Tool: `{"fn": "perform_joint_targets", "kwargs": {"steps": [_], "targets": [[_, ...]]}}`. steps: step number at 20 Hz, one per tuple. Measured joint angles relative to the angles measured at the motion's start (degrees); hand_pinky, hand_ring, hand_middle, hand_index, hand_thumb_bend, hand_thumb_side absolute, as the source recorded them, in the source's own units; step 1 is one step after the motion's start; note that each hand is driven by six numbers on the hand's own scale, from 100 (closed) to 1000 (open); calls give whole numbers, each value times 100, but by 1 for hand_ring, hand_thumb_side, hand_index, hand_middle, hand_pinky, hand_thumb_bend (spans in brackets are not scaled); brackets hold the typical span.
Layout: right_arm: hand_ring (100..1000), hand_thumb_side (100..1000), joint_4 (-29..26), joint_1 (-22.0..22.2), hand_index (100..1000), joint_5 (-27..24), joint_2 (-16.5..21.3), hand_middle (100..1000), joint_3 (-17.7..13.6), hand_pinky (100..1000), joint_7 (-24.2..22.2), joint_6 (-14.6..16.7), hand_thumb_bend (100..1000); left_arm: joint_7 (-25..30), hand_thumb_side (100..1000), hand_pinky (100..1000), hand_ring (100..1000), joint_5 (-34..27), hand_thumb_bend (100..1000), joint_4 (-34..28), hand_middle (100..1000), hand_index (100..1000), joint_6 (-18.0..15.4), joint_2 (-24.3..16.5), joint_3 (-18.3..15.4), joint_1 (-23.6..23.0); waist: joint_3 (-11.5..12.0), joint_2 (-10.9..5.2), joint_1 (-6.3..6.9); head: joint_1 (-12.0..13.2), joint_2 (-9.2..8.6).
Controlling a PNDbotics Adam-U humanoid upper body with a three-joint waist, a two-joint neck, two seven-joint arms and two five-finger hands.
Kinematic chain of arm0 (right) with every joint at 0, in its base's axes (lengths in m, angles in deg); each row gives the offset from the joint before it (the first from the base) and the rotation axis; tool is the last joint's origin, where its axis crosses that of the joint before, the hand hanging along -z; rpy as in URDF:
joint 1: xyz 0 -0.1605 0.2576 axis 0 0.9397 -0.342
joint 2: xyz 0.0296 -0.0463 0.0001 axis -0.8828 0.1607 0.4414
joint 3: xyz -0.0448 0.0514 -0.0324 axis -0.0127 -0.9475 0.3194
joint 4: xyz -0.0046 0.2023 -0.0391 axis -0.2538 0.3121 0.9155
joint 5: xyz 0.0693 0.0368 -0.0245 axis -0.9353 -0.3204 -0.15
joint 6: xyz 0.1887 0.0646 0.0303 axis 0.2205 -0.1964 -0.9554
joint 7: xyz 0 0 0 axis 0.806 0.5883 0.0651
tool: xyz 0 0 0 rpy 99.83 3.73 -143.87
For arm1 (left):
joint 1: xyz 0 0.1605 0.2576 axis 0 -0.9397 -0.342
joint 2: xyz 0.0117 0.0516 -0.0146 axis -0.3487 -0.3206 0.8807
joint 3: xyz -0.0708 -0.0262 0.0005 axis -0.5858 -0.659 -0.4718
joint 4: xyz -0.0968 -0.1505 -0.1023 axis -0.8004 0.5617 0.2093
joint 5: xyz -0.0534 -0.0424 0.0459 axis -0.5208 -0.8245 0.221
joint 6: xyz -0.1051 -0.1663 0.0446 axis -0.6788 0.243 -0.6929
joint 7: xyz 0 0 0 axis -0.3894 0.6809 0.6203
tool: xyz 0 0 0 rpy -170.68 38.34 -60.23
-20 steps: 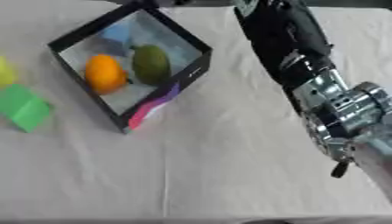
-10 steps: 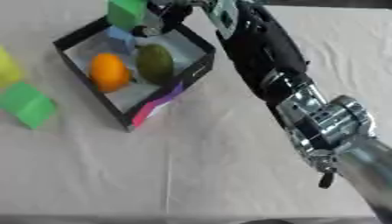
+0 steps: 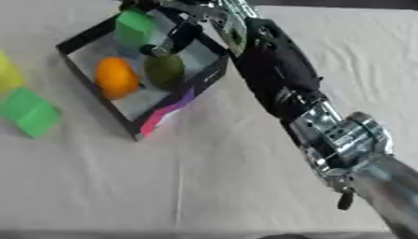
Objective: Pick up objects on the table and place them in the box.
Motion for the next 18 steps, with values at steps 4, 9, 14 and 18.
{"fn": "perform_joint_targets", "kwargs": {"steps": [4,9,14,18], "targets": [[881,696,-82,7,983,252,3,789,34,931,-47,105,446,35,565,833,687,20,100,28,797,748,-6,0,4,0,5,0,0,-29,-1],[926,763,-149,8,1000,581,10,834,-24,1000,-138,289,436,39,565,833,687,46,100,30,795,749,-10,0,5,-2,12,0,0,-43,-1],[913,709,-164,9,1000,827,15,830,-89,1000,-68,275,439,41,565,833,686,48,100,31,791,748,-12,1,5,-14,19,0,0,-45,-1],[864,439,-184,16,1000,784,38,787,-166,963,137,151,344,41,565,830,683,52,100,32,791,748,-12,2,5,-26,1,0,0,-42,4]]}}
